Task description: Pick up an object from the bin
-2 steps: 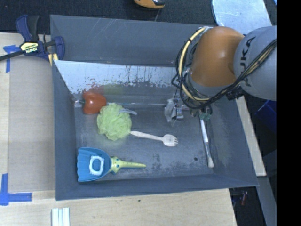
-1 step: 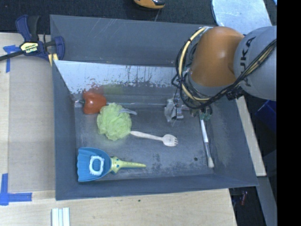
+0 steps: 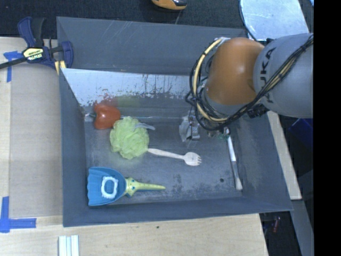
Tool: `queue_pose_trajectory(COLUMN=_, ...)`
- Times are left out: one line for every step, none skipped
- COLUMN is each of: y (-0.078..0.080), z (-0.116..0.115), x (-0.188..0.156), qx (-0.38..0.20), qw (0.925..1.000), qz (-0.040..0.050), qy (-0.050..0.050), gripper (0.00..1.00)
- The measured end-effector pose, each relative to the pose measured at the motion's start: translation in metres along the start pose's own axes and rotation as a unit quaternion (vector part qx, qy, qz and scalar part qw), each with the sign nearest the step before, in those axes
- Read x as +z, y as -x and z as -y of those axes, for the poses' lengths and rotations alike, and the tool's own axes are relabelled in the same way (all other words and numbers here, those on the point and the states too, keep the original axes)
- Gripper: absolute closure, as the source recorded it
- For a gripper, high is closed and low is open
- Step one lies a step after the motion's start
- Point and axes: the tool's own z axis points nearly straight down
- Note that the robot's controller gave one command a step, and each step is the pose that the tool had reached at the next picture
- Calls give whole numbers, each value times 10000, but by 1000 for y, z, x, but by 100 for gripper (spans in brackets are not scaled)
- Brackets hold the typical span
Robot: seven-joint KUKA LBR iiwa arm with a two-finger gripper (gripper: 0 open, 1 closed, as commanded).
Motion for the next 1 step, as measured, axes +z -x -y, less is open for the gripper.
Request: queue_pose_trajectory(y=-1, z=1, x=1, qx=-481, qw=9988, qz=-31, qy=21, gripper=100)
